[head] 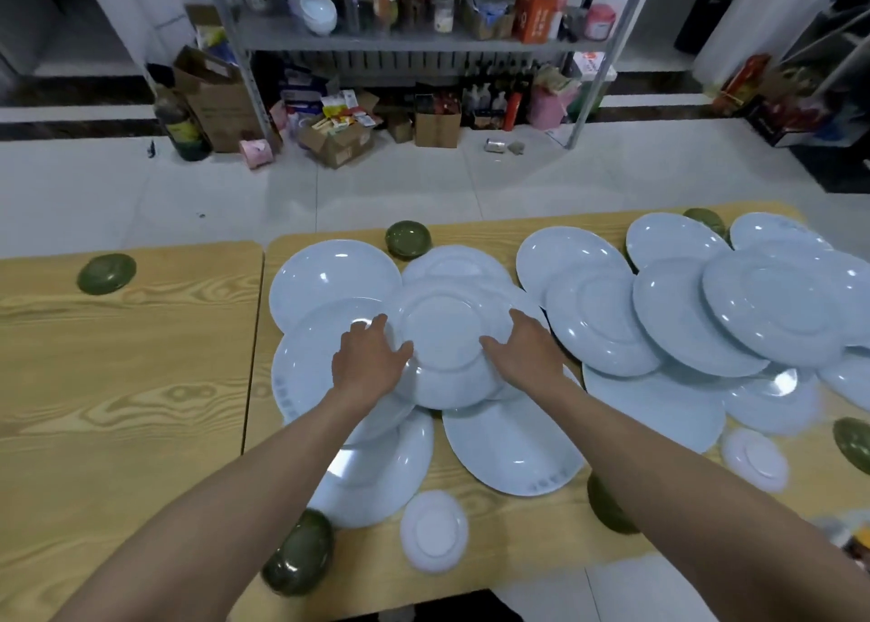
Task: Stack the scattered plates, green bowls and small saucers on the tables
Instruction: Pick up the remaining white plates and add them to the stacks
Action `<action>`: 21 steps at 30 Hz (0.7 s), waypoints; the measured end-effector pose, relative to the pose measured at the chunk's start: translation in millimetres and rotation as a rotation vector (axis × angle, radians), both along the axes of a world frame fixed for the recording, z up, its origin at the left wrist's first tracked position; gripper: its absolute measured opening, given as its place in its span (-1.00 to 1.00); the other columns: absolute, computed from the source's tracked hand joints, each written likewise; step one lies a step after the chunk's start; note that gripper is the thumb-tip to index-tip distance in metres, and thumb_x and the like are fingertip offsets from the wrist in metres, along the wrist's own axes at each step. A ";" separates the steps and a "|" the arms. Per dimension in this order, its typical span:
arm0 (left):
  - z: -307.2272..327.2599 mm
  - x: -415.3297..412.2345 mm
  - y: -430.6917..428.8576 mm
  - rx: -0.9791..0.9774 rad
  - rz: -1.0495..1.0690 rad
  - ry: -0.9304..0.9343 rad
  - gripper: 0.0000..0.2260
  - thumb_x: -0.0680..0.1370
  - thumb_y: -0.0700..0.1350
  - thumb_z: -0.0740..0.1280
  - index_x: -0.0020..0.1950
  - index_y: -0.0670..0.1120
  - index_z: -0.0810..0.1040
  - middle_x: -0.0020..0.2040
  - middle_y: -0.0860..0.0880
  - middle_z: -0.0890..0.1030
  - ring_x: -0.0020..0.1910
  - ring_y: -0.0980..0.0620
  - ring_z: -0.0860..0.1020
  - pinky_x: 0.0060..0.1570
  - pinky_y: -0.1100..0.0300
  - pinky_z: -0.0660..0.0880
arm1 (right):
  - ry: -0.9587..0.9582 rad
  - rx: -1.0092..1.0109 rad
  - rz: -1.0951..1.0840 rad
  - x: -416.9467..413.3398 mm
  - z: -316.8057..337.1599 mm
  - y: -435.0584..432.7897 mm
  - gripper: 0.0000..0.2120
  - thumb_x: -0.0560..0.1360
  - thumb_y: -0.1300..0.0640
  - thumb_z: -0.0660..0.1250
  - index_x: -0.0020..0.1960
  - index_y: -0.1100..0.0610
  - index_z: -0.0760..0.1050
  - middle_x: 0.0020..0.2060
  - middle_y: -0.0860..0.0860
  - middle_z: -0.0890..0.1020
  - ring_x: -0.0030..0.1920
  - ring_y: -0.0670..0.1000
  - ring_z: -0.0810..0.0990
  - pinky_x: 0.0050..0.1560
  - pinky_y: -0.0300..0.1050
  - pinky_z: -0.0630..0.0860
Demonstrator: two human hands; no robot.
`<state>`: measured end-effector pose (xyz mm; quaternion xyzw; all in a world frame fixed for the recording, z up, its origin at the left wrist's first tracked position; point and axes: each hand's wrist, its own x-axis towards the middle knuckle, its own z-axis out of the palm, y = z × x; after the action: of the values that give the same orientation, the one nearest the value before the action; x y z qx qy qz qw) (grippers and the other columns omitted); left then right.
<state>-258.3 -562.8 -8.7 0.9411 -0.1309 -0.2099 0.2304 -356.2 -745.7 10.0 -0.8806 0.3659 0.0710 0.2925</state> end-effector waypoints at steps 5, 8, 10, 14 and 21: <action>-14.4 5.7 -14.5 -0.122 0.247 0.167 -0.36 0.49 0.15 0.40 0.46 -0.10 0.30 0.36 -0.16 0.41 0.32 -0.18 0.42 0.06 0.09 0.35 | -0.038 0.214 -0.190 16.2 -20.4 -15.7 -0.40 0.42 -0.10 0.42 0.34 0.18 0.39 0.29 0.11 0.50 0.32 0.17 0.44 0.25 0.06 0.45; -22.0 7.6 -18.4 -0.191 0.349 0.233 -0.39 0.46 0.10 0.46 0.39 -0.14 0.35 0.31 -0.14 0.47 0.26 -0.16 0.46 0.06 0.12 0.37 | -0.011 0.205 -0.209 20.4 -30.9 -22.3 -0.33 0.34 -0.16 0.45 0.32 0.18 0.41 0.26 0.12 0.50 0.33 0.19 0.41 0.23 0.10 0.47; -24.5 8.0 -19.8 -0.223 0.390 0.244 -0.43 0.44 0.07 0.48 0.33 -0.14 0.38 0.26 -0.13 0.50 0.22 -0.16 0.49 0.08 0.10 0.42 | -0.007 0.186 -0.223 23.7 -34.5 -27.4 -0.28 0.37 -0.13 0.48 0.38 0.21 0.37 0.31 0.14 0.46 0.38 0.19 0.36 0.25 0.04 0.43; -25.3 10.0 -22.6 -0.259 0.422 0.250 -0.45 0.42 0.04 0.51 0.30 -0.14 0.41 0.23 -0.12 0.53 0.20 -0.16 0.50 0.11 0.07 0.45 | -0.017 0.250 -0.267 28.9 -42.6 -33.5 -0.34 0.37 -0.11 0.51 0.32 0.23 0.43 0.29 0.13 0.48 0.35 0.16 0.40 0.21 0.00 0.40; -22.1 13.0 -21.9 -0.278 0.446 0.270 -0.55 0.42 0.01 0.52 0.19 -0.08 0.43 0.06 0.00 0.49 -0.01 -0.04 0.45 -0.01 0.12 0.42 | -0.068 0.413 -0.423 35.5 -45.6 -35.8 -0.46 0.27 -0.01 0.61 0.11 0.20 0.51 0.09 0.07 0.59 0.11 0.13 0.57 0.05 -0.07 0.53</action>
<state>-245.3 -584.7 -30.8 0.8696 0.0833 -0.2573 0.4130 -320.7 -781.5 -35.6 -0.7085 0.5090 0.0517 0.4861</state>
